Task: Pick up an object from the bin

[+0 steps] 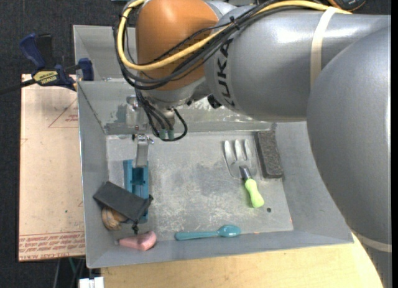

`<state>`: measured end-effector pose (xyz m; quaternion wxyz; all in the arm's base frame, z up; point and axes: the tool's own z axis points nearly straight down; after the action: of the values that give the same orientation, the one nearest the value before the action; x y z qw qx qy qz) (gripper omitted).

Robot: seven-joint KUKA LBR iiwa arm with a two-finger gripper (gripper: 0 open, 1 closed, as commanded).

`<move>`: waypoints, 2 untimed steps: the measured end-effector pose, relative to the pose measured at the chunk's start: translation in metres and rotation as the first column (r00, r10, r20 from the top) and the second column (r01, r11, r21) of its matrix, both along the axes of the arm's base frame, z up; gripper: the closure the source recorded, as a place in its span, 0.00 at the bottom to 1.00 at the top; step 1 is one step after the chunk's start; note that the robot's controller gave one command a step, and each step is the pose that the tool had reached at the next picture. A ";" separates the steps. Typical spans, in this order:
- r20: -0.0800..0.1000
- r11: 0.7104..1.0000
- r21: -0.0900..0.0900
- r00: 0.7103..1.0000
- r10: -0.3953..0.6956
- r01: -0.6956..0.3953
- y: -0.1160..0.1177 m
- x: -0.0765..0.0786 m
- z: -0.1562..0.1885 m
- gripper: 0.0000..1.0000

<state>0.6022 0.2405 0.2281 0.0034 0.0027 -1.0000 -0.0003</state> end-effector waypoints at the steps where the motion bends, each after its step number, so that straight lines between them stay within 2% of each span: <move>1: 0.008 1.000 0.002 1.000 -0.004 0.004 -0.001 0.002 0.005 0.00; 2: 0.015 0.975 0.002 0.975 0.220 -0.220 0.003 -0.008 -0.037 0.00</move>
Offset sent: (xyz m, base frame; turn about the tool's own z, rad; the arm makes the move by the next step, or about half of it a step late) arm -0.0200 0.0070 -0.0837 -0.4330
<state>0.5947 0.2439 0.1912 -0.0038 0.1134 -0.9935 -0.0017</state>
